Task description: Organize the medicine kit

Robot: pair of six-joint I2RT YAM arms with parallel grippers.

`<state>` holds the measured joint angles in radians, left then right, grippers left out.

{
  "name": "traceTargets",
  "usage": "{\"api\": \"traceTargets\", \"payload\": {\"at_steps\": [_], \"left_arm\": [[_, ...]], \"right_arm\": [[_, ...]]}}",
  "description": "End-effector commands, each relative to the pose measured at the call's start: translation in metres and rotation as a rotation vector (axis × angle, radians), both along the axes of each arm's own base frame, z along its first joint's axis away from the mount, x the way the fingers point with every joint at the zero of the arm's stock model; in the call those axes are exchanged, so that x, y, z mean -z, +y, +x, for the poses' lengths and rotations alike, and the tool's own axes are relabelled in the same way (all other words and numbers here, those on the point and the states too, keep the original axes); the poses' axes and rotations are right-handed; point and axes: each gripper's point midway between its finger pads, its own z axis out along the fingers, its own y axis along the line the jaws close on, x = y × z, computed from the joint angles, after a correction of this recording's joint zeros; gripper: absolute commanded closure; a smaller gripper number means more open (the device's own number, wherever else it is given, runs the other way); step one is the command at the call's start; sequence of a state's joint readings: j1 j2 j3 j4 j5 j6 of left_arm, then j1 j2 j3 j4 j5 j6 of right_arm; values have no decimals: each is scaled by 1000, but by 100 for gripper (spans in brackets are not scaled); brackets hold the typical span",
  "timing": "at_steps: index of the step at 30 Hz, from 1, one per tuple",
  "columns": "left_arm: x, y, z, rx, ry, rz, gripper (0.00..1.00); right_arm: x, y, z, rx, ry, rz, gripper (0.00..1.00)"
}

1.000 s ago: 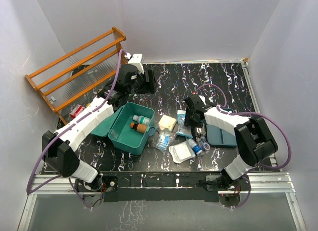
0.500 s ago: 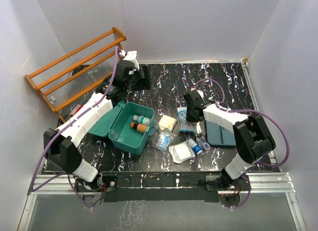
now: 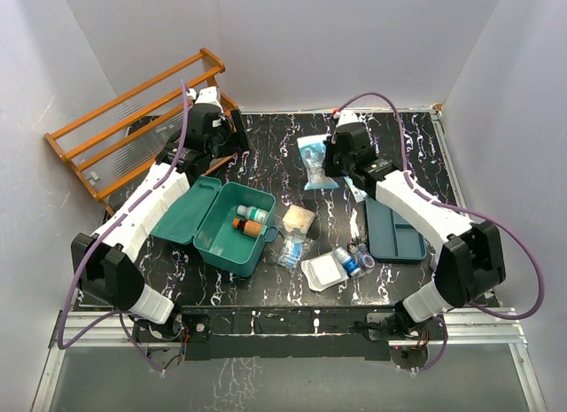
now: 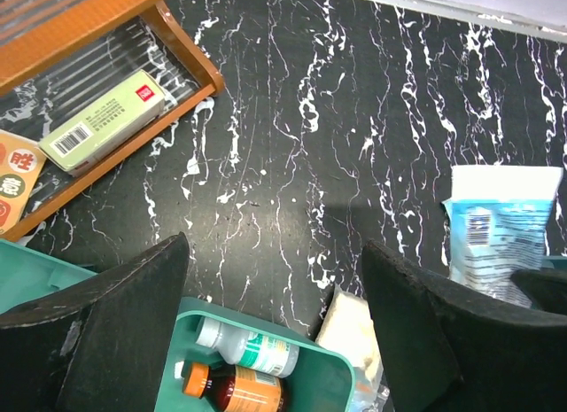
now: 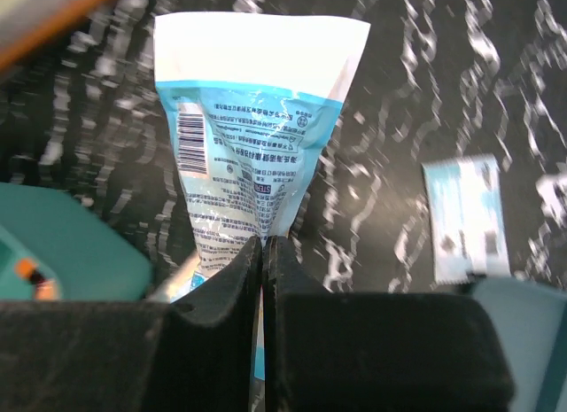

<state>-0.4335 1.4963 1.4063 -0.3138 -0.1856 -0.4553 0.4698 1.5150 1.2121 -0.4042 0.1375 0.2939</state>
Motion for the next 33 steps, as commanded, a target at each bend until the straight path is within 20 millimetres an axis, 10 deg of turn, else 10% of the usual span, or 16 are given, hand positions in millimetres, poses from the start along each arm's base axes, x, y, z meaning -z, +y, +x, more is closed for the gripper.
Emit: {"api": "traceTargets", "payload": {"at_steps": [1,8,18,25,33], "left_arm": [[-57,11,0,-42,-128,-49,23],[-128,38,-5,-104,-291,15,22],[-210,80,-48,-188,-535,42,21],[-223,100,-67,-252,-569,46,21],[-199,96,-69,-257,-510,-12,20]], "right_arm": [[-97,48,9,-244,-255,183,100],[-136,119,-28,-546,-369,303,100],[-120,212,-97,-855,-398,311,100],[-79,252,-122,-980,-341,264,100],[-43,248,-139,-1059,-322,218,100]]}}
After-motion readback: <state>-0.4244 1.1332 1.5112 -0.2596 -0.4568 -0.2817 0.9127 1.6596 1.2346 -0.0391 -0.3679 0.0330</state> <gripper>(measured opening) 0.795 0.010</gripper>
